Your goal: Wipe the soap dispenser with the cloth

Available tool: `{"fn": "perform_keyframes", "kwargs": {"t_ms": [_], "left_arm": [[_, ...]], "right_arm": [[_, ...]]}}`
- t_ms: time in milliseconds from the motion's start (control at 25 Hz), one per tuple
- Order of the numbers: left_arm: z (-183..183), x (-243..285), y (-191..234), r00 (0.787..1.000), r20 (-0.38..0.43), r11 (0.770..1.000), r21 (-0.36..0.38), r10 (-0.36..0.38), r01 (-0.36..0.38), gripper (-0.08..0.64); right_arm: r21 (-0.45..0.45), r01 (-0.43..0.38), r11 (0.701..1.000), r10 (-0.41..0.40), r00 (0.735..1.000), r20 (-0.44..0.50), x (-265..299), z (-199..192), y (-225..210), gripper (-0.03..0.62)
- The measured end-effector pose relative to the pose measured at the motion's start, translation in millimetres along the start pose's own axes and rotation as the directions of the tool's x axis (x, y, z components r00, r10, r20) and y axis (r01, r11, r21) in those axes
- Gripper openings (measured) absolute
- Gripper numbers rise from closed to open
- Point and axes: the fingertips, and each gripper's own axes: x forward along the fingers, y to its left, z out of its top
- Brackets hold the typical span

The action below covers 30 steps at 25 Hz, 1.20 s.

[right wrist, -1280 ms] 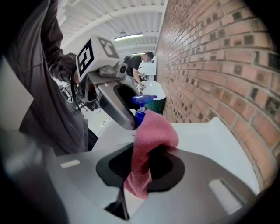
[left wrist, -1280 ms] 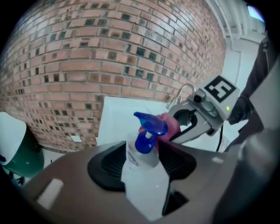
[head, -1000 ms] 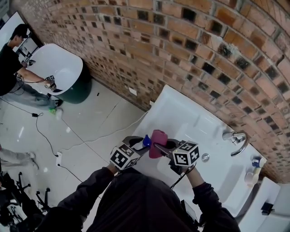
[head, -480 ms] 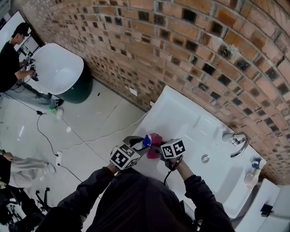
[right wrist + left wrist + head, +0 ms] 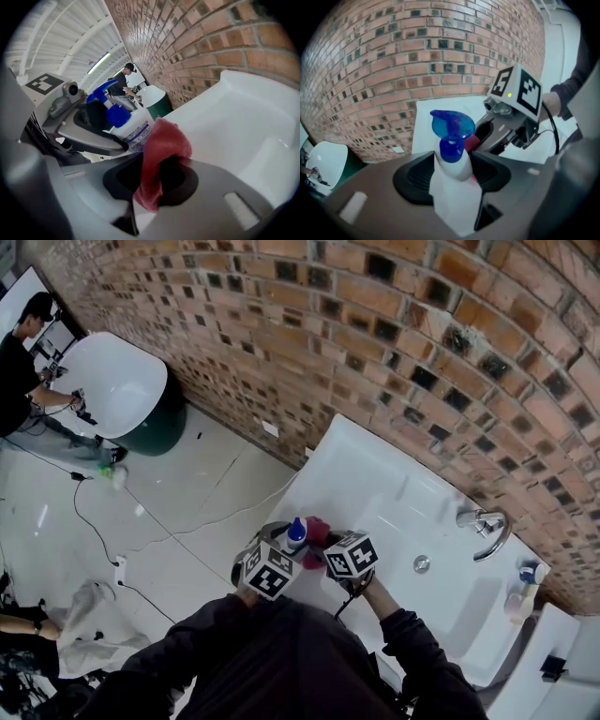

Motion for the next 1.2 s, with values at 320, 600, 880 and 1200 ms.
{"fn": "perform_keyframes", "kwargs": {"t_ms": [320, 600, 880, 1200], "left_arm": [[-6, -1, -9, 0.981, -0.048, 0.931, 0.311, -0.186, 0.191, 0.219], [-10, -3, -15, 0.939, -0.100, 0.813, 0.477, -0.328, 0.334, 0.212], [-10, -3, -12, 0.934, -0.100, 0.803, 0.484, -0.343, 0.347, 0.210], [-10, -2, -11, 0.930, -0.095, 0.798, 0.487, -0.356, 0.355, 0.210]], "right_arm": [[-0.248, 0.060, 0.967, -0.064, 0.998, -0.009, -56, 7, -1, 0.072], [-0.386, -0.010, 0.923, 0.036, 0.998, 0.059, -75, 40, 14, 0.072], [-0.341, -0.121, 0.932, 0.092, 0.991, -0.102, -31, 11, -6, 0.074], [-0.399, -0.062, 0.915, -0.040, 0.969, -0.243, 9, -28, -25, 0.074]]}}
